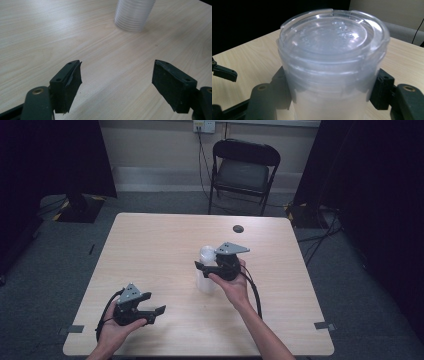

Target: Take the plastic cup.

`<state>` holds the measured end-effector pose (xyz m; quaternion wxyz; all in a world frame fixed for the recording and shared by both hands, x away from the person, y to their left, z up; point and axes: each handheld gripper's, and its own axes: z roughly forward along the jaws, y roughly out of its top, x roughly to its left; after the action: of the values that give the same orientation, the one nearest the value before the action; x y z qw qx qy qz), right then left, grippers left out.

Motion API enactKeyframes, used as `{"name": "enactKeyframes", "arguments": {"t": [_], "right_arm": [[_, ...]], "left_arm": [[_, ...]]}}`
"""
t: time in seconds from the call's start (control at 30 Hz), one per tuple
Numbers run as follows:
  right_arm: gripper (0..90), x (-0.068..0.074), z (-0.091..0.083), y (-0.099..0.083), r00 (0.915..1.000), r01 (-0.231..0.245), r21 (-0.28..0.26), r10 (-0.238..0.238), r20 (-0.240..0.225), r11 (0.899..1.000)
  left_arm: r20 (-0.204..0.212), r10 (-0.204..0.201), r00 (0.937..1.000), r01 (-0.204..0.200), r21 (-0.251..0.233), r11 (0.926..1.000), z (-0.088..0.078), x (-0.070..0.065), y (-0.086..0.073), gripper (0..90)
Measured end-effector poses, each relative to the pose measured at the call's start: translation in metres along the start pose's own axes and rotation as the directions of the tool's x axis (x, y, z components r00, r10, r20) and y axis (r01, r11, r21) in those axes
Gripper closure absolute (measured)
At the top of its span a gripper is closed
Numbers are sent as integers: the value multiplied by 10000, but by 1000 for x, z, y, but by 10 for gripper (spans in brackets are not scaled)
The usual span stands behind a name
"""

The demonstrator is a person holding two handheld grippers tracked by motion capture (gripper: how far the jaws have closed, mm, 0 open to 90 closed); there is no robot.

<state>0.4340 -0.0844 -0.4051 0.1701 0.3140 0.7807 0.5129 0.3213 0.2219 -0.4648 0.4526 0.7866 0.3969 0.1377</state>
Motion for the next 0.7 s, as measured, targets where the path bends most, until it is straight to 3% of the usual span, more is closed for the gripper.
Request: {"name": "enactKeyframes", "arguments": {"t": [0.53, 0.7], "right_arm": [[327, -2, -3, 9, 9999, -40, -75, 39, -107, 10000], [327, -3, -5, 11, 9998, -130, -145, 128, -160, 9998]], "left_arm": [[-55, 11, 10000, -10, 140, 9999, 1, 1, 0, 235], [46, -254, 9997, 254, 9, 9997, 2, 1, 0, 239]]}}
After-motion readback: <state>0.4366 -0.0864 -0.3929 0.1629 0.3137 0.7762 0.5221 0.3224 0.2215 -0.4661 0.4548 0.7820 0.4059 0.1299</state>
